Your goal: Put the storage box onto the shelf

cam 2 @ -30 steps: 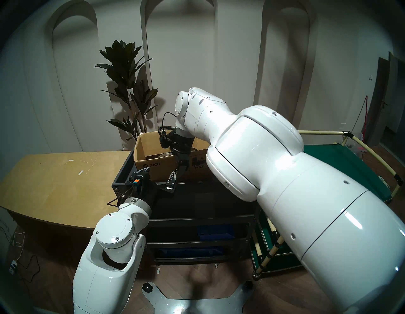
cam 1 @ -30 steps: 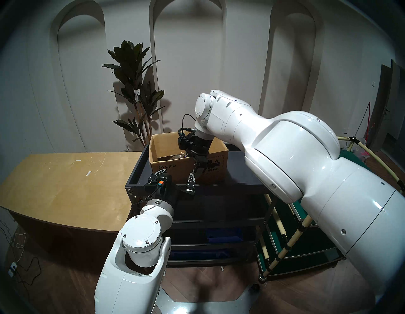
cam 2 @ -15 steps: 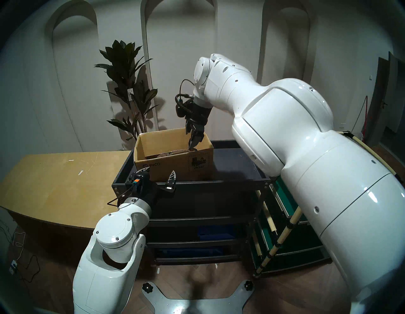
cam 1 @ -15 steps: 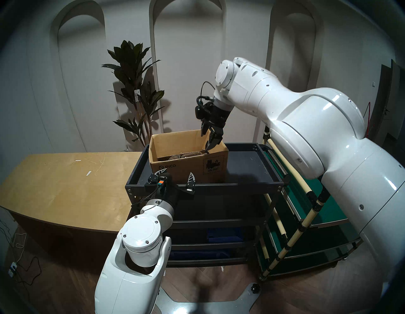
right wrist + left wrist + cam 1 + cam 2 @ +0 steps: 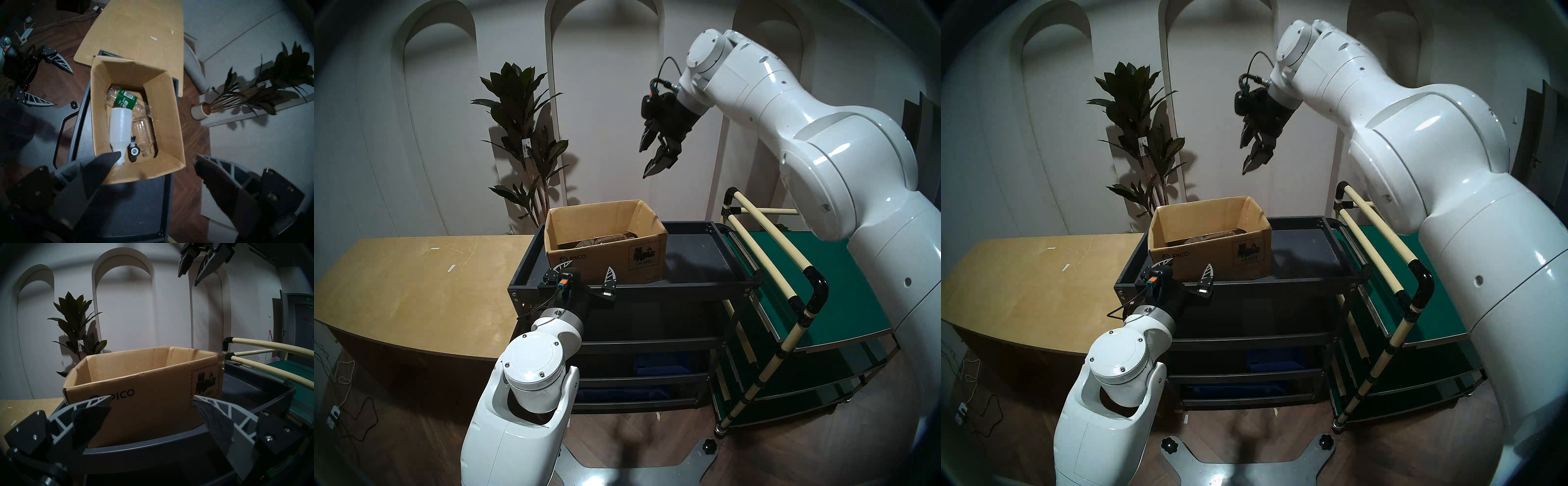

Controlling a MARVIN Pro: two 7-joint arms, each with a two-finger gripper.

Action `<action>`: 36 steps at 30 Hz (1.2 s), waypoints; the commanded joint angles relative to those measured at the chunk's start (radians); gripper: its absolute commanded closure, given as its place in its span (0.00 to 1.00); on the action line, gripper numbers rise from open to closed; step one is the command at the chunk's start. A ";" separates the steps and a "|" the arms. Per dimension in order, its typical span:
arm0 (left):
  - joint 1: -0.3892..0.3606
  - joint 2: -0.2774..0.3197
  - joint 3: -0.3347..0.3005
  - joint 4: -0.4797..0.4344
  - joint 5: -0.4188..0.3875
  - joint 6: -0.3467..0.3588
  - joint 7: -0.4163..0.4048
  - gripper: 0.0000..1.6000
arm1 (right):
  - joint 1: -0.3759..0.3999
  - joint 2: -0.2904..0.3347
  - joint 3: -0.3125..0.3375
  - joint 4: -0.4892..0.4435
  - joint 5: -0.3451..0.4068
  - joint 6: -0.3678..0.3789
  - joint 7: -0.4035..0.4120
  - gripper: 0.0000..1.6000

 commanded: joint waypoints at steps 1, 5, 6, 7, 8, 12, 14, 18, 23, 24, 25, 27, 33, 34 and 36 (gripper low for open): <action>-0.010 -0.002 -0.001 -0.016 0.000 -0.005 0.000 0.00 | 0.047 0.113 0.051 0.010 0.024 0.018 -0.022 0.00; -0.009 -0.002 -0.001 -0.014 0.000 -0.005 0.000 0.00 | 0.031 0.153 0.074 0.032 0.034 0.031 -0.033 0.00; -0.009 -0.002 -0.001 -0.014 0.000 -0.005 0.000 0.00 | 0.026 0.171 0.081 0.039 0.037 0.036 -0.037 0.00; -0.009 -0.002 -0.001 -0.013 0.000 -0.004 0.000 0.00 | 0.018 0.177 0.085 0.047 0.039 0.038 -0.039 0.00; -0.009 -0.002 -0.001 -0.013 0.000 -0.004 0.000 0.00 | 0.013 0.189 0.091 0.055 0.042 0.041 -0.042 0.00; -0.009 -0.002 0.000 -0.011 0.000 -0.004 0.000 0.00 | -0.001 0.232 0.110 0.086 0.053 0.049 -0.058 0.00; -0.009 -0.002 0.000 -0.011 0.001 -0.004 0.000 0.00 | -0.002 0.250 0.123 0.098 0.061 0.051 -0.066 0.00; -0.009 -0.002 0.000 -0.009 0.001 -0.004 0.000 0.00 | 0.001 0.277 0.146 0.115 0.077 0.048 -0.083 0.00; -0.009 -0.002 0.000 -0.007 0.001 -0.004 0.000 0.00 | 0.007 0.299 0.173 0.128 0.094 0.041 -0.097 0.00; -0.009 -0.002 0.000 -0.006 0.001 -0.004 0.000 0.00 | 0.008 0.306 0.181 0.131 0.099 0.040 -0.101 0.00; -0.009 -0.002 0.000 -0.005 0.001 -0.004 0.000 0.00 | 0.009 0.314 0.188 0.134 0.103 0.040 -0.104 0.00; -0.009 -0.002 0.000 -0.004 0.001 -0.004 0.000 0.00 | 0.013 0.330 0.200 0.136 0.111 0.038 -0.112 0.00; -0.009 -0.002 0.000 -0.002 0.001 -0.004 0.000 0.00 | 0.018 0.358 0.234 0.132 0.131 0.021 -0.131 0.00; -0.009 -0.002 0.000 -0.001 0.001 -0.004 0.000 0.00 | 0.017 0.360 0.238 0.131 0.134 0.017 -0.134 0.00; -0.009 -0.002 0.000 0.000 0.001 -0.004 0.000 0.00 | 0.016 0.358 0.246 0.127 0.139 0.007 -0.138 0.00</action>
